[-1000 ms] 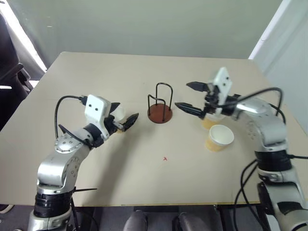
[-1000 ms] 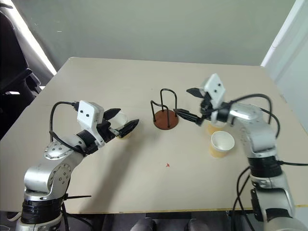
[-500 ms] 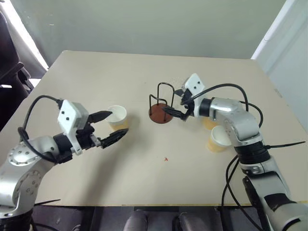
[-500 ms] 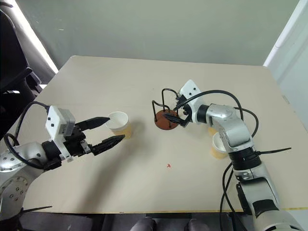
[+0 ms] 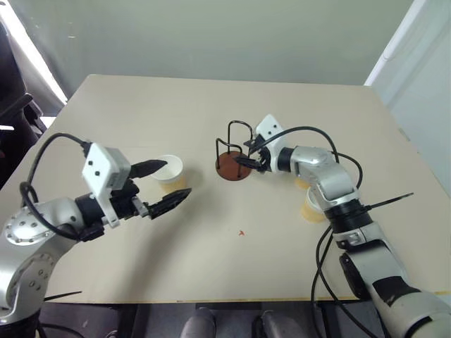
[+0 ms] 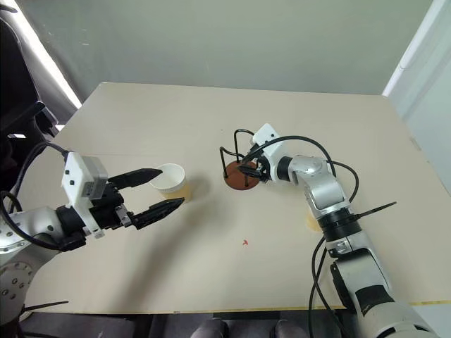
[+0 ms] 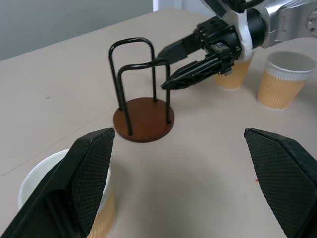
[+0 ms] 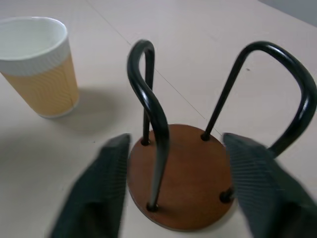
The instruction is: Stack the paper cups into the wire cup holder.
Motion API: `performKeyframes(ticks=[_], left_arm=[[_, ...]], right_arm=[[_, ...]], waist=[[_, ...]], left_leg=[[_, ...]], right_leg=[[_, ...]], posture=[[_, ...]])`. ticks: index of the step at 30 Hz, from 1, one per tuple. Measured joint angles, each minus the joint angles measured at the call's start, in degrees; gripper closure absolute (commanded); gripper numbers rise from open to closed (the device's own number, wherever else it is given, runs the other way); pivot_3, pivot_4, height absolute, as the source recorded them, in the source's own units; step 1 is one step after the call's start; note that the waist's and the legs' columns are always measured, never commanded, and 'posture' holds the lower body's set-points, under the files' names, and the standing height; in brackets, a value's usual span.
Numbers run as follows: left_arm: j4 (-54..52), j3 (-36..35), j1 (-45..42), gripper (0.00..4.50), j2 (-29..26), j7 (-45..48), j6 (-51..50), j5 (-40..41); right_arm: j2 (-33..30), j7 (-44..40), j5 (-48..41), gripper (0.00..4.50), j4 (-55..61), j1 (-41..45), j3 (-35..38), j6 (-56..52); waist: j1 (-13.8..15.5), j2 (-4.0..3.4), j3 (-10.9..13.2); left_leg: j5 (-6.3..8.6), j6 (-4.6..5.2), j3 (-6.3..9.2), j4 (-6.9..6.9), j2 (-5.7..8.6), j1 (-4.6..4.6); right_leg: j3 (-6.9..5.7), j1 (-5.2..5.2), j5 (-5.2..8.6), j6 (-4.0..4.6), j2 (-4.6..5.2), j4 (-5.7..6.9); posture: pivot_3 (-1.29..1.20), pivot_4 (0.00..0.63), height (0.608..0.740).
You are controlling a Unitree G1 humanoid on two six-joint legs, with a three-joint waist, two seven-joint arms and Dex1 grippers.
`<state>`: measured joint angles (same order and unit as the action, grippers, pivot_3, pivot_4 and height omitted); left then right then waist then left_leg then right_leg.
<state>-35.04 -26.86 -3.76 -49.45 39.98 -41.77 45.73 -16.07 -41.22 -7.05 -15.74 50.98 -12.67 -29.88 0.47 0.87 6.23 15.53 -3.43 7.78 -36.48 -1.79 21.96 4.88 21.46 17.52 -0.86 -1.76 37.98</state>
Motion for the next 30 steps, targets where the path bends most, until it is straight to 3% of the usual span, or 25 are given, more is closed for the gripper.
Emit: performKeyframes(ticks=[4,5,13,21,30], left_arm=[[0.1,-2.2,1.6,0.00,-1.0,1.0,0.0,0.2],[0.1,-2.4,1.9,0.00,-1.1,1.3,0.0,0.3],[1.3,-2.1,2.3,0.00,-1.2,3.1,0.3,0.3],[1.7,-0.8,1.9,0.00,-2.1,6.2,0.5,0.3],[-0.8,3.3,7.2,0.00,-8.0,16.8,1.0,-0.1]], right_arm=[[0.0,-0.6,0.0,4.28,-0.1,0.0,0.1,0.6],[-0.1,-1.3,-0.1,4.45,-0.1,0.0,0.1,0.9],[-3.9,-12.9,-4.3,4.45,7.8,-1.7,0.0,1.4],[-13.4,-25.2,-11.1,4.45,20.5,-6.6,0.1,-1.9],[-18.0,-31.3,-14.7,4.45,28.6,-13.7,-1.9,-2.9]], waist=[[0.0,-0.01,0.0],[0.0,-0.01,0.0],[0.0,-0.01,0.0],[0.1,0.00,0.0],[-0.5,0.03,0.0]], left_leg=[[0.00,0.00,0.00,0.00,0.00,0.00],[0.00,0.00,0.00,0.00,0.00,0.00],[0.00,0.00,0.00,-0.02,0.01,0.04],[0.00,0.00,0.00,-0.05,0.01,0.02],[0.00,0.00,-0.02,-0.06,-0.01,-0.08]], right_leg=[[0.00,0.00,0.00,0.00,0.00,-0.04],[0.00,0.00,0.00,0.00,0.00,-0.04],[-0.02,-0.01,0.00,0.00,0.00,-0.03],[-0.03,-0.12,0.00,0.00,0.00,-0.04],[0.04,-0.16,0.00,0.00,-0.09,-0.05]], posture=[[0.00,0.150,0.740],[0.00,0.150,0.740],[0.00,0.150,0.740],[0.00,0.150,0.740],[0.00,0.150,0.740]])
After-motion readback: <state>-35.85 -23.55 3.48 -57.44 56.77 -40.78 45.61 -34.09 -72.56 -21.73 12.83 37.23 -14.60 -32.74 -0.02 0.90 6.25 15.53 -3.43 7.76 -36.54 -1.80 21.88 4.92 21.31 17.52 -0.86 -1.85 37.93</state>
